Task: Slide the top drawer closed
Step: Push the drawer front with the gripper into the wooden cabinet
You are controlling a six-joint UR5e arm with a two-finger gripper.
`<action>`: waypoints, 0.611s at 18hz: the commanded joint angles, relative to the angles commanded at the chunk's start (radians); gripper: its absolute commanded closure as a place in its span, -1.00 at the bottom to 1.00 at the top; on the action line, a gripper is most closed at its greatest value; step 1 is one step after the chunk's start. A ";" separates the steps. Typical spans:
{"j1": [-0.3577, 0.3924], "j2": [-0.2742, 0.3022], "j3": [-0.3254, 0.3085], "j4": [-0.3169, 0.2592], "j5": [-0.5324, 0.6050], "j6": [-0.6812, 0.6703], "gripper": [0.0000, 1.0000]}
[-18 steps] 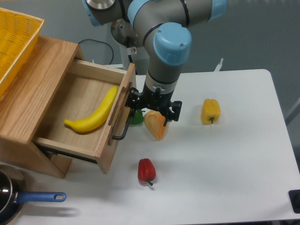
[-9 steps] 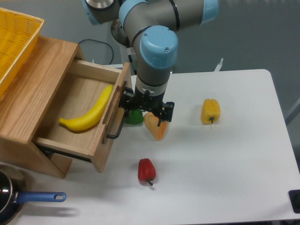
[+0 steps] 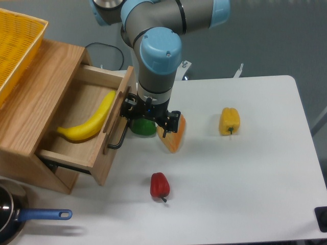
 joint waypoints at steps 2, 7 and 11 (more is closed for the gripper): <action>-0.005 0.000 -0.002 0.000 -0.003 -0.023 -1.00; -0.025 0.002 -0.002 0.000 -0.005 -0.028 -1.00; -0.034 0.002 0.000 -0.002 -0.006 -0.032 -1.00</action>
